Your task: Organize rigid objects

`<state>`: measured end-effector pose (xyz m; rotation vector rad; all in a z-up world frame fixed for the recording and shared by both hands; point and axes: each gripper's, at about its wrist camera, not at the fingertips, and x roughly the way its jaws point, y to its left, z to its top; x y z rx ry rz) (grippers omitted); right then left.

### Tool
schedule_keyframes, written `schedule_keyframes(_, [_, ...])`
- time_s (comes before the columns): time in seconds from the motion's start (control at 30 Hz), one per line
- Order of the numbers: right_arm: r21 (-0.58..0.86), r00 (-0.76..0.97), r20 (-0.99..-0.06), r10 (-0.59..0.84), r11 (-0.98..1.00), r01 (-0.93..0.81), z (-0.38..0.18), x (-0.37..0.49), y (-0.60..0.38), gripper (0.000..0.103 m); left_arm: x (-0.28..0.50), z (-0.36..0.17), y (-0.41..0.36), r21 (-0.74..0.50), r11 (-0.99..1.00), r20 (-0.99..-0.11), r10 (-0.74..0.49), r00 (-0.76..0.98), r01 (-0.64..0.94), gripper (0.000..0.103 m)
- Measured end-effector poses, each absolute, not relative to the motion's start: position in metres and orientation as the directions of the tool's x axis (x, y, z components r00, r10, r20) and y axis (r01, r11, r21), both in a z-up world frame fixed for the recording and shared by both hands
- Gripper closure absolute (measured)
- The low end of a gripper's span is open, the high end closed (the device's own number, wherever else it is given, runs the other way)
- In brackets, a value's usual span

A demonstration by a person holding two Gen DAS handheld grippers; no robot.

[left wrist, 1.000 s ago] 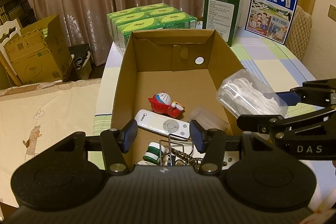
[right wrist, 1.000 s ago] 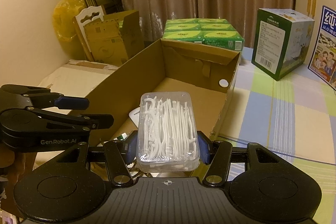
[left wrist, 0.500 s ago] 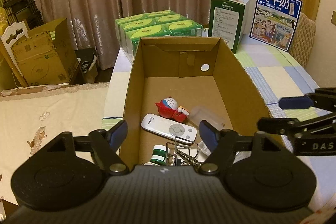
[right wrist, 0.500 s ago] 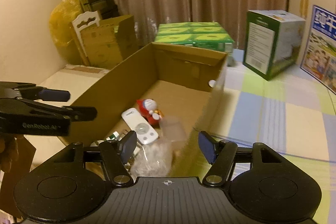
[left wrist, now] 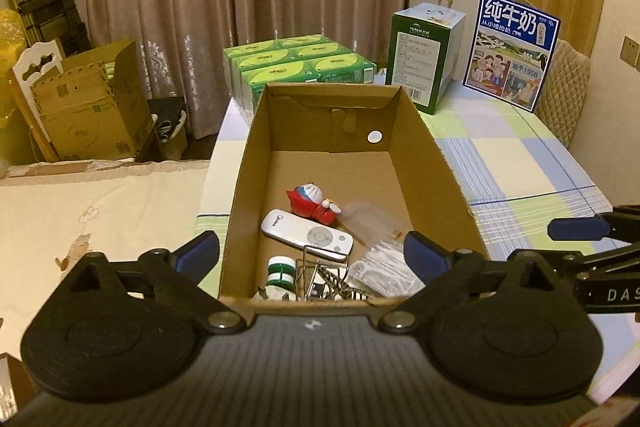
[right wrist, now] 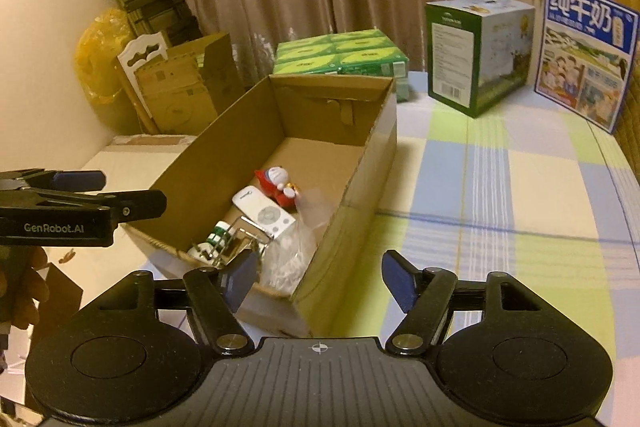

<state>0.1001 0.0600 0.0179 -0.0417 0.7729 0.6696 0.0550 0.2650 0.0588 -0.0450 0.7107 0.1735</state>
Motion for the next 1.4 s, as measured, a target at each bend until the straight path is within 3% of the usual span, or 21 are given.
schedule_keyframes(0.13, [0.219,0.521,-0.661,0.54,0.803,-0.554,0.021,0.086,0.051,0.034,0.04,0.064,0.255,0.012,0.986,-0.657,0.132,0.742,-0.165,0.001])
schedule_keyframes(1.4, [0.229,0.53,-0.677,0.511,0.83,-0.508,0.026,0.048,0.027,0.032,-0.002,0.06,0.228,0.008,0.985,-0.71,0.125,0.693,-0.17,0.001])
